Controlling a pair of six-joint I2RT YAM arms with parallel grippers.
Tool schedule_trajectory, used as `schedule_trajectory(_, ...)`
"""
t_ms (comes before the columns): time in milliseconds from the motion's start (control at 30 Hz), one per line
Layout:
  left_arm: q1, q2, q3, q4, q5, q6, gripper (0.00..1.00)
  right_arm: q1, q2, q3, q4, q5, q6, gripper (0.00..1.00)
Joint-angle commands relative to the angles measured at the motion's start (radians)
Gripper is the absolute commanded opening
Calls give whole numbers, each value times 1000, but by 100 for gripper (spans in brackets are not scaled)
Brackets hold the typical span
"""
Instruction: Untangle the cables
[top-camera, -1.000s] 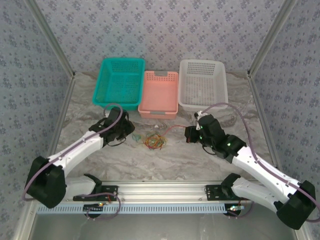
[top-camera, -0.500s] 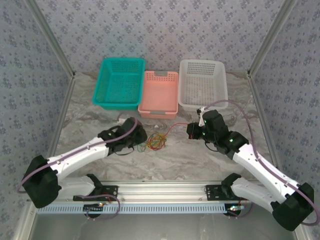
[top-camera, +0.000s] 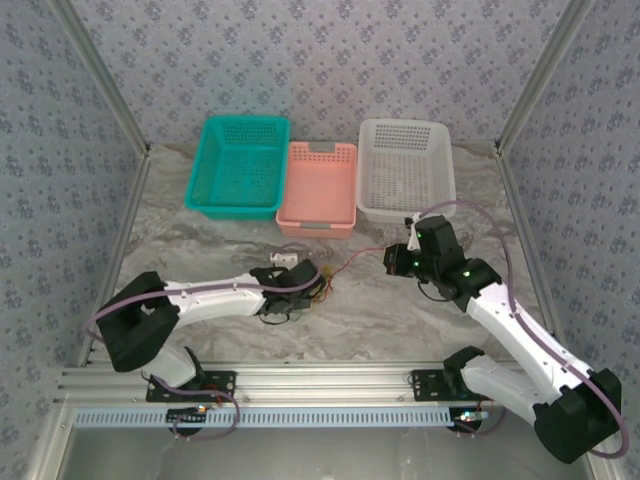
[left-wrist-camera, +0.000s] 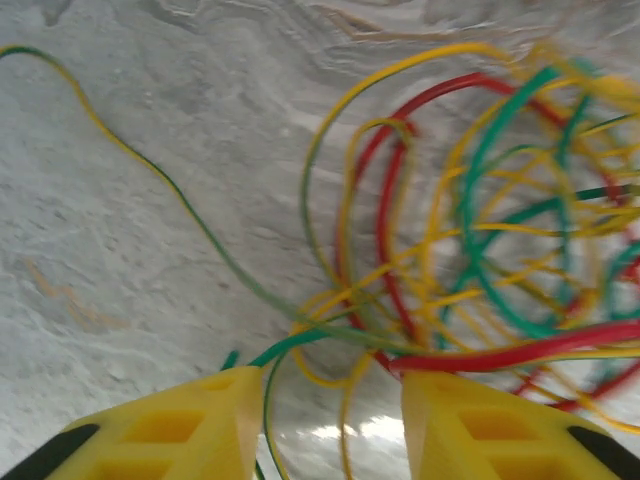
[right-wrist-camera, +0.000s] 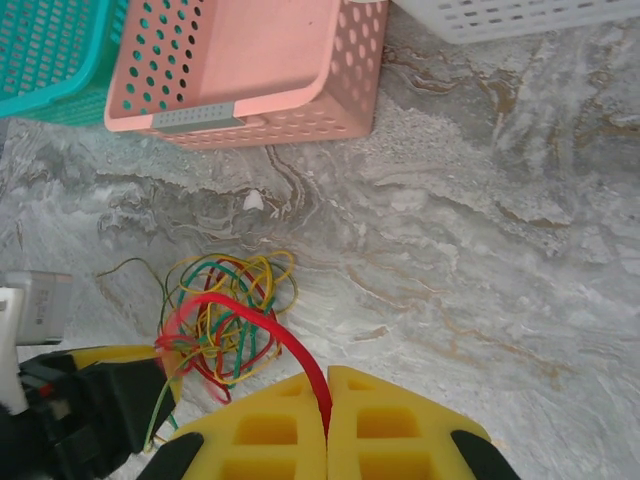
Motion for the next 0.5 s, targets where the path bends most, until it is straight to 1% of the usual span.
schedule_trajectory(0,-5,32,-41,22,-132,-11,33,-37,-52,77,-61,-36,1,0)
schedule_trajectory(67,11,61,-52,51,-127,-15,25,-58,-73,134,-85,-55,1,0)
schedule_trajectory(100,19,77,-53,67,-118,-15,18,-67,-82,161,-97,-62,2,0)
schedule_trajectory(167,45,123,-49,82,-94,-23,1,-84,-96,235,-112,-75,5,0)
schedule_trajectory(300,70,156,-45,69,-93,-58,0,-117,-119,391,-209,-64,5,0)
schedule_trajectory(367,78,145,-46,68,-95,-62,0,-147,-133,482,-235,-61,13,0)
schedule_trajectory(467,89,100,-38,60,-87,-50,0,-188,-124,569,-234,-98,17,0)
